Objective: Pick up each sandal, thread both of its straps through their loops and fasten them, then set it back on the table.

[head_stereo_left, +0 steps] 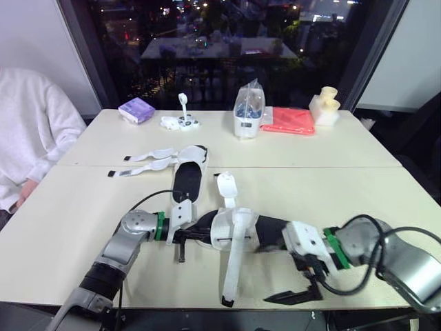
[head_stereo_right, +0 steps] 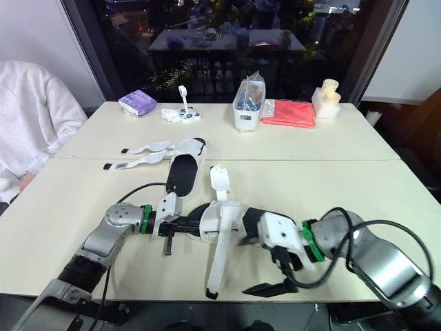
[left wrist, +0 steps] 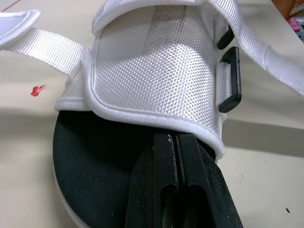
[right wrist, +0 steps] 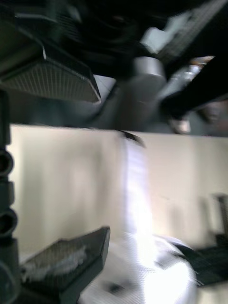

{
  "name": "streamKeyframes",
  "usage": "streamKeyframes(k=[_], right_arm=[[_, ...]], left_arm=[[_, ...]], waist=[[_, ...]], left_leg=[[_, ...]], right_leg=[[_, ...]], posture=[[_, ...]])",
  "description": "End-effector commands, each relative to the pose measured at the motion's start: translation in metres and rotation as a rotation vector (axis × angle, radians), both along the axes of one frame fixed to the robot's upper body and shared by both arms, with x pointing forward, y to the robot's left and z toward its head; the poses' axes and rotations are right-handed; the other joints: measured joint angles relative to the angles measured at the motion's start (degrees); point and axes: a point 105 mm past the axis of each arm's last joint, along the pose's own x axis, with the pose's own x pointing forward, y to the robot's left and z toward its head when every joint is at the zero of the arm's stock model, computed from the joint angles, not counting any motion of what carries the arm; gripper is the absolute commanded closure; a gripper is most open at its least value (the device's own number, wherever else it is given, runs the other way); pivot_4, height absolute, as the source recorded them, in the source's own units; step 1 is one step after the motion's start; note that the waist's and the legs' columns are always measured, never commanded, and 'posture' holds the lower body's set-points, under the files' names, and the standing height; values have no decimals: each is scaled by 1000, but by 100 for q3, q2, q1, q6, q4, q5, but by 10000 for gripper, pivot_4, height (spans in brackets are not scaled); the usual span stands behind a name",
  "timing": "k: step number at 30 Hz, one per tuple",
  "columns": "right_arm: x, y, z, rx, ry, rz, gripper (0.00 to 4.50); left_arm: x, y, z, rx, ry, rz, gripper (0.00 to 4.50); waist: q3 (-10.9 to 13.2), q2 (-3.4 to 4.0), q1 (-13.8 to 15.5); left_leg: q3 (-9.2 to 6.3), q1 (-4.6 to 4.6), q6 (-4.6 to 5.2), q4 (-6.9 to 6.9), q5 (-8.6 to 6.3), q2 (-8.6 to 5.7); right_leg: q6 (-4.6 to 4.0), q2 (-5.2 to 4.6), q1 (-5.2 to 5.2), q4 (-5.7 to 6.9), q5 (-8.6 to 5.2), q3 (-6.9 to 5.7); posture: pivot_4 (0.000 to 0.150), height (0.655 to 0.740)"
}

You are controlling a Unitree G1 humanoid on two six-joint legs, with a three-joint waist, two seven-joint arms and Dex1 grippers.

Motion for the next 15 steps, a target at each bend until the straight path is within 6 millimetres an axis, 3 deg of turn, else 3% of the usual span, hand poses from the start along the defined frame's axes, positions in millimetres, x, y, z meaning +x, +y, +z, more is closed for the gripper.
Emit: streamKeyframes(k=[1, 5, 9, 15], right_arm=[[3, -10, 2, 13, 128, -147, 237], [-4, -12, -13, 24, 392, -275, 237], [3, 3, -22, 150, 589, -383, 237], [21, 24, -28, 289, 724, -503, 237]], left_arm=[[-1, -3, -4, 16, 12, -14, 45000], [0, -4, -6, 15, 14, -15, 45000], [-3, -4, -8, 17, 20, -23, 45000], [-6, -4, -10, 18, 28, -23, 45000]], waist=[[0, 0, -8], [0, 0, -9], [-4, -6, -17], [-5, -3, -12]], left_leg=[[0, 2, 0, 0, 0, 0], [-2, 3, 0, 2, 0, 2], [-4, 3, 0, 1, 0, 2], [-5, 0, -1, 1, -1, 1]], right_leg=[[0, 0, 2, 1, 0, 0], [0, -2, 5, 0, 0, 0], [-8, -4, 5, -1, -4, 0], [-1, -5, 3, -1, 0, -1]], posture=[[1500, 7400], [1500, 7400], [1500, 7400], [1500, 7400]])
